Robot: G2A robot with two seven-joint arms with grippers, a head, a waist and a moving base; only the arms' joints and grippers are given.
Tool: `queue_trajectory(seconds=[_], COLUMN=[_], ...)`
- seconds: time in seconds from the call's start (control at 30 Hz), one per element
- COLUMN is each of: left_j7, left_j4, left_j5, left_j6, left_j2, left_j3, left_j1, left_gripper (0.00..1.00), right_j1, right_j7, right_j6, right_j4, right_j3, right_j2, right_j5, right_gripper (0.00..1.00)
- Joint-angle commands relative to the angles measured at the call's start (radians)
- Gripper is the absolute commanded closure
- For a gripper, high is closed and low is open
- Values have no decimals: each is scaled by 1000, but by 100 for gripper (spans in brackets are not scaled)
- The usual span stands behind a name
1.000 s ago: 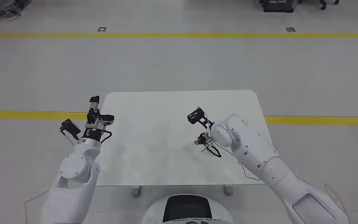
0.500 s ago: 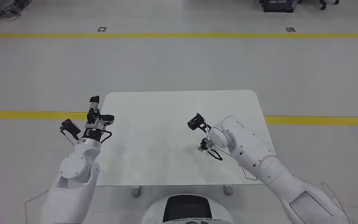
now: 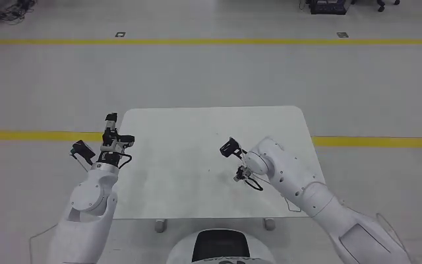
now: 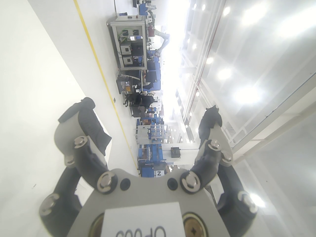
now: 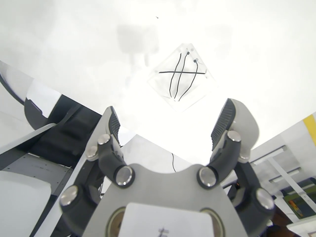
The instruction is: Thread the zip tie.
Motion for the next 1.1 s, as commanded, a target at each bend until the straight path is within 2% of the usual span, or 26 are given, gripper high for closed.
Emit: queue_trajectory(seconds=[0.0,0.4,0.8,0.9,1.07], left_j7=[0,0,0,0,0], left_j4=[0,0,0,0,0], left_j5=[0,0,0,0,0], left_j6=[0,0,0,0,0], left_j2=[0,0,0,0,0], left_j3=[0,0,0,0,0], left_j1=[0,0,0,0,0], left_gripper=[0,0,0,0,0], right_j1=[9,78,78,70,71], right_j7=[13,-2,-2,-44,-51], right_j6=[-6,-35,-35,-66,-109], right_j4=[18,165,165,178,191], right_j3=[-9,-59,-59,-48,-25], right_j2=[-5,-49,-49,-45,-39], right_j5=[-3,36,36,39,47], right_gripper=[0,0,0,0,0])
